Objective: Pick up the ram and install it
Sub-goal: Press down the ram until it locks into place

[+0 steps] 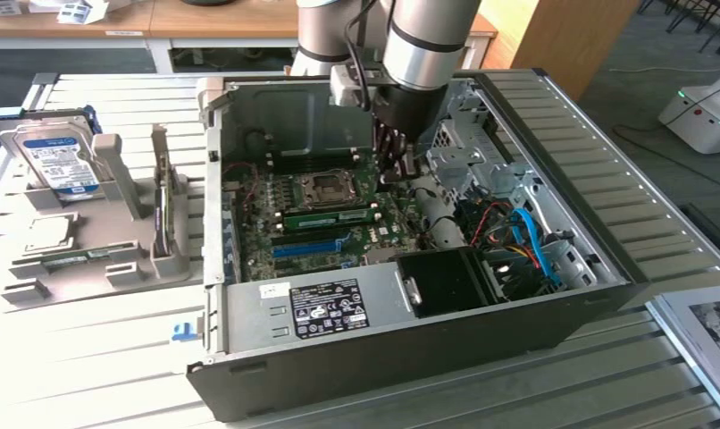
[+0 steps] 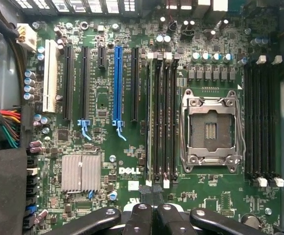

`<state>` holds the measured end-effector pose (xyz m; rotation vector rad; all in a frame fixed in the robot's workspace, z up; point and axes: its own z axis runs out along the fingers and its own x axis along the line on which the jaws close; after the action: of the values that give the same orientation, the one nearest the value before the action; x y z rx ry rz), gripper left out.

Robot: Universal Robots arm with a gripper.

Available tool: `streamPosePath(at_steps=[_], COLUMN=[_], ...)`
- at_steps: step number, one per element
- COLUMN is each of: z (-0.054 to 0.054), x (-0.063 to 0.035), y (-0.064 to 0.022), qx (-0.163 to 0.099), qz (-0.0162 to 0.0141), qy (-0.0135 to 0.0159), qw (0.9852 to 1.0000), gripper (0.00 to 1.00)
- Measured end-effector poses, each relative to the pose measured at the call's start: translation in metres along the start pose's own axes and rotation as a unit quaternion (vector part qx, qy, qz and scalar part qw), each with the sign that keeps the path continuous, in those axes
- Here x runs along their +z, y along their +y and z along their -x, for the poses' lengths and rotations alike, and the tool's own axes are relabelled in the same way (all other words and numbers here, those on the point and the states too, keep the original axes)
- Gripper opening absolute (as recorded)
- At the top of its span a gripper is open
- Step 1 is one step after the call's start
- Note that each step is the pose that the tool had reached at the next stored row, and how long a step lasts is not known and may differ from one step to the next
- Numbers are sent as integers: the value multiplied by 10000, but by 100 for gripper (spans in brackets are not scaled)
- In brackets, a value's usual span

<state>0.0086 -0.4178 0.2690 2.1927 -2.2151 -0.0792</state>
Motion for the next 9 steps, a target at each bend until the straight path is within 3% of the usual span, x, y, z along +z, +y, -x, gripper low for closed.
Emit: streamPosePath(at_steps=[9], z=[-2], x=[91], y=[-4], qx=[0], qz=[0], qy=[0], qw=[10000], gripper=[10])
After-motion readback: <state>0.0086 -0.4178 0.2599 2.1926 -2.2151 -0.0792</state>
